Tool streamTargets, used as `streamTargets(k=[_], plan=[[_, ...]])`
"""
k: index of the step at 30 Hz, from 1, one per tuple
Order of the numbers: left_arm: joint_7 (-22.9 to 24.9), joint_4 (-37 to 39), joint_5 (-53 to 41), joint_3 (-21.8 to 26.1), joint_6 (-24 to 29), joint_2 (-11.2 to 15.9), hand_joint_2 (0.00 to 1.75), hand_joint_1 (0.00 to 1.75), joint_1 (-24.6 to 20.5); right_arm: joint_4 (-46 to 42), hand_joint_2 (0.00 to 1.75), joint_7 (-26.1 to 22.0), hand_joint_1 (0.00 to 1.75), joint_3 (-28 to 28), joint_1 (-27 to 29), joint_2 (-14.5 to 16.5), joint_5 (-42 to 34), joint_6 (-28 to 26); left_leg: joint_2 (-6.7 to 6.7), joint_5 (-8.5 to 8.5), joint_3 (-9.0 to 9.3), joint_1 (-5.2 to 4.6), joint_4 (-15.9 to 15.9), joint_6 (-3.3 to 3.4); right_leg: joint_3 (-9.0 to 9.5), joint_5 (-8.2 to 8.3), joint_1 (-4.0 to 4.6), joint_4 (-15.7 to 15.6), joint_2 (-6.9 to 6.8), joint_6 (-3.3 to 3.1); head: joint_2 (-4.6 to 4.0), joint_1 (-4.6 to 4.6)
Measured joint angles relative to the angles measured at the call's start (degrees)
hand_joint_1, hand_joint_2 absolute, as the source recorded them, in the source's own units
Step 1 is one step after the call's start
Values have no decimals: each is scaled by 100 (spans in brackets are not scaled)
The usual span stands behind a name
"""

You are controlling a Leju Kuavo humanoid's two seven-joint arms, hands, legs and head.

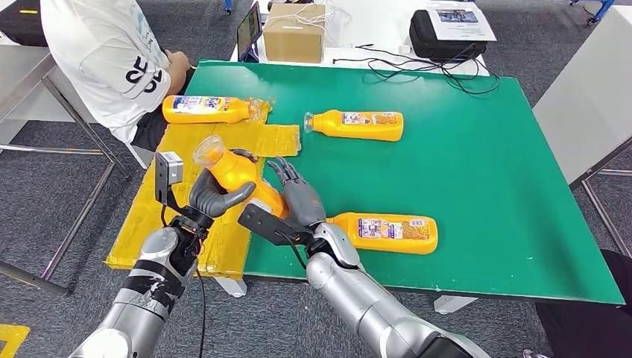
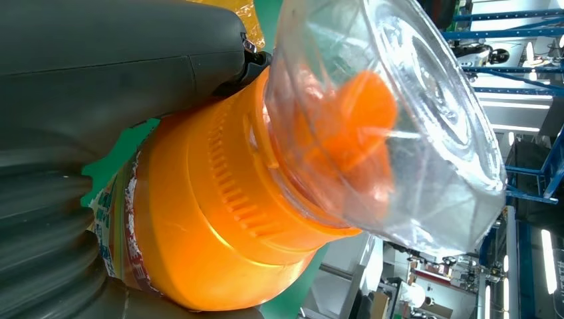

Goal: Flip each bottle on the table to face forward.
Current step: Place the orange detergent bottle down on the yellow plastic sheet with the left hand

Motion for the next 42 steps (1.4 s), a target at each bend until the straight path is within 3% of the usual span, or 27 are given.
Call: streamTargets(k=[42], plan=[[0,-39,0,0,0,-2,175,175,11,-1,175,0,0,0,0,0,-2,0,0,0,0,0,0,0,0,0,0,0,0,0,0,0]])
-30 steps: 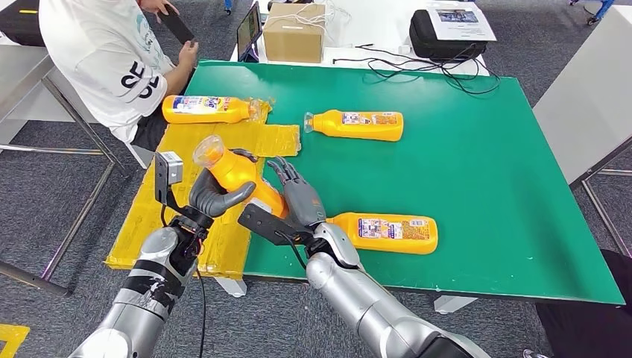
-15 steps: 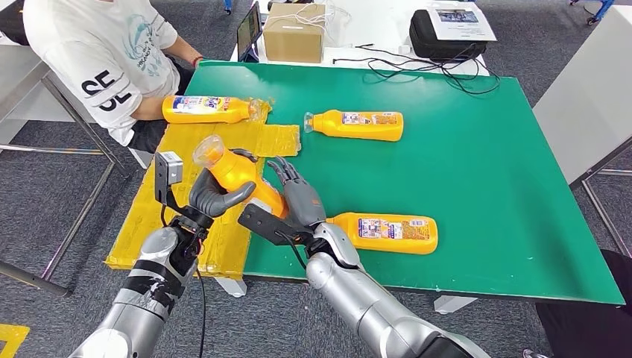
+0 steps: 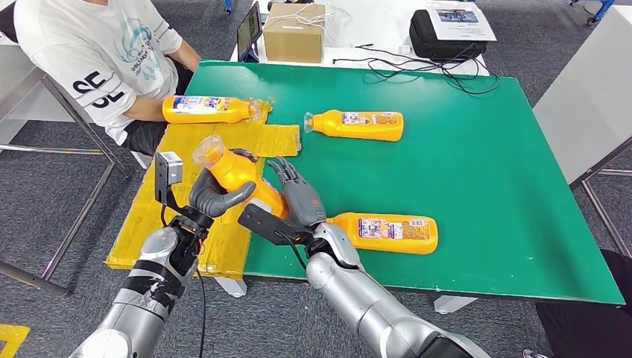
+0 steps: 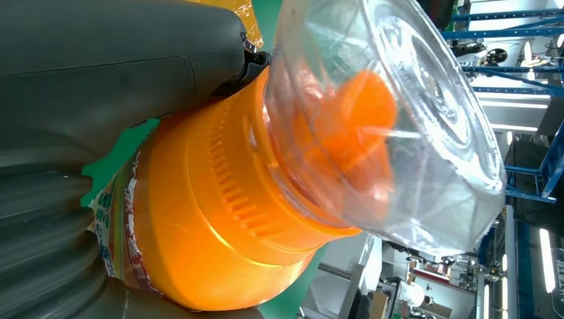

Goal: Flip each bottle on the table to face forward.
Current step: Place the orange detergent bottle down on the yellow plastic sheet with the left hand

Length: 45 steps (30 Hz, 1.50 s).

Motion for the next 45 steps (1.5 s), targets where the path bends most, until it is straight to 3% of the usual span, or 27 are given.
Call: streamTargets(k=[22,25,27,29,33,45], plan=[[-8,-1,-34,-1,38,2,175,175,-3,-4,175,-33,0,-2,4,-1,-39,-25,0,0,0,0,0,0,0,0,0,0,0,0,0,0],[-239,7,-986,-116,911,245,175,175,-115,-322,175,-483,0,-226,142,-122,-730,-157,-1,1,-1,2,0,-1,-4,0,2,0,-4,0,0,4],[-539,47,-2492,-150,1833,541,175,175,-282,-829,175,-684,0,-595,288,-331,-1179,24,3,1,0,3,0,-1,-4,2,3,0,-3,0,0,2],[-726,100,-3825,-48,2252,783,175,175,-434,-1280,175,-680,0,-972,390,-539,-1240,254,3,3,2,2,0,-2,-4,2,3,0,-5,0,0,0],[-770,148,-4258,81,2247,964,175,175,-531,-1767,175,-683,0,-1347,522,-693,-1108,345,-3,7,1,2,0,-4,-1,2,2,2,-10,0,0,1],[-726,160,-4706,199,2463,979,175,175,-534,-2153,175,-734,0,-1700,636,-702,-991,367,-2,5,-2,1,0,-5,-4,1,2,0,-9,0,0,1]])
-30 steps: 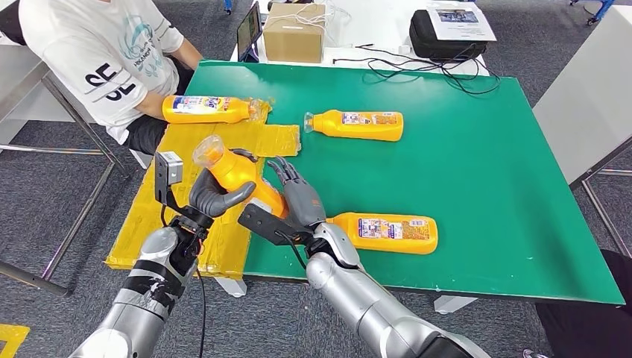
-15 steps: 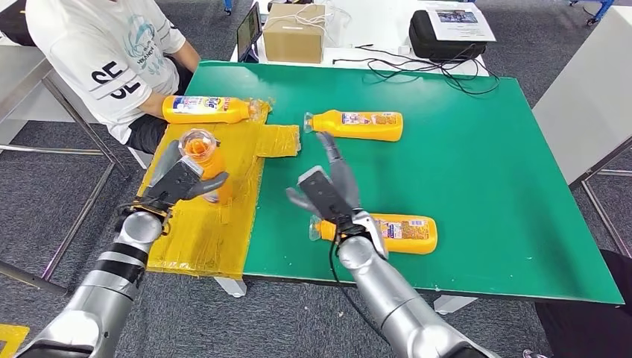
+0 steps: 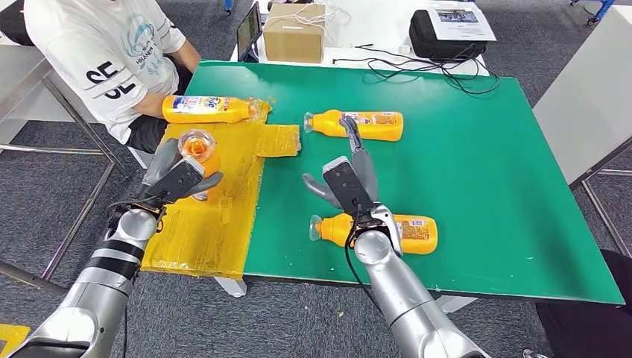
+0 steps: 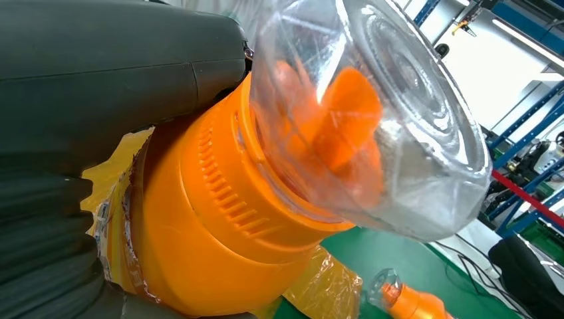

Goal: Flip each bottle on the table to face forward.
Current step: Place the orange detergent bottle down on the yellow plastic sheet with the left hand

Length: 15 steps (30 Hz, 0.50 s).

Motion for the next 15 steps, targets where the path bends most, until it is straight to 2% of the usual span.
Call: streamTargets(k=[9,15], plan=[[15,0,-111,37,31,0,175,175,0,-33,175,-3,0,-21,8,0,28,7,1,0,0,0,0,0,0,0,0,0,0,0,0,1],[141,24,-1047,-9,394,25,175,175,-53,-71,175,-9,0,-36,24,0,52,85,0,0,-1,0,0,0,0,0,0,0,0,0,0,1]])
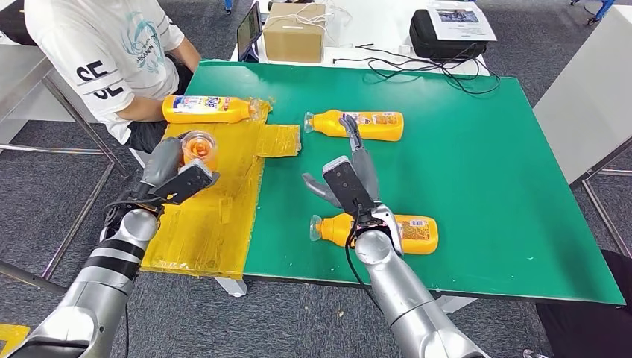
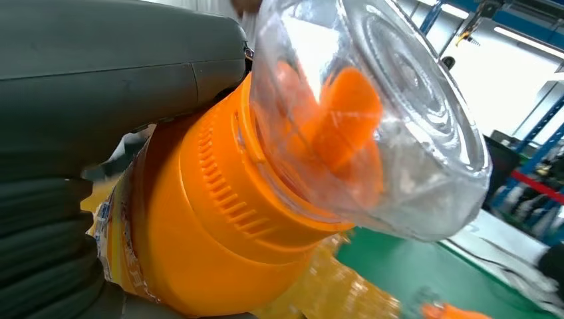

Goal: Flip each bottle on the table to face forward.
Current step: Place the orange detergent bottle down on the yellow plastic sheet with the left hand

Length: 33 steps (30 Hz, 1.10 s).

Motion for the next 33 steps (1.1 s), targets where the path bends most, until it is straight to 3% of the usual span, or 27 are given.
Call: streamTargets(k=[6,20,33], plan=[[-112,156,-1463,-548,203,269,175,175,-253,-16,175,-112,0,-25,5,2,-73,202,0,0,0,0,0,0,0,0,0,1,0,0,0,0],[-76,719,-2261,-1800,350,620,175,175,-537,-15,175,-174,0,-30,1,70,-113,397,0,0,-1,0,0,0,0,0,0,1,0,0,0,0],[-71,1648,-2680,-2779,343,519,175,175,-831,65,175,-191,0,-30,-92,216,-121,553,-1,0,-1,0,0,0,0,0,0,1,0,0,0,0]])
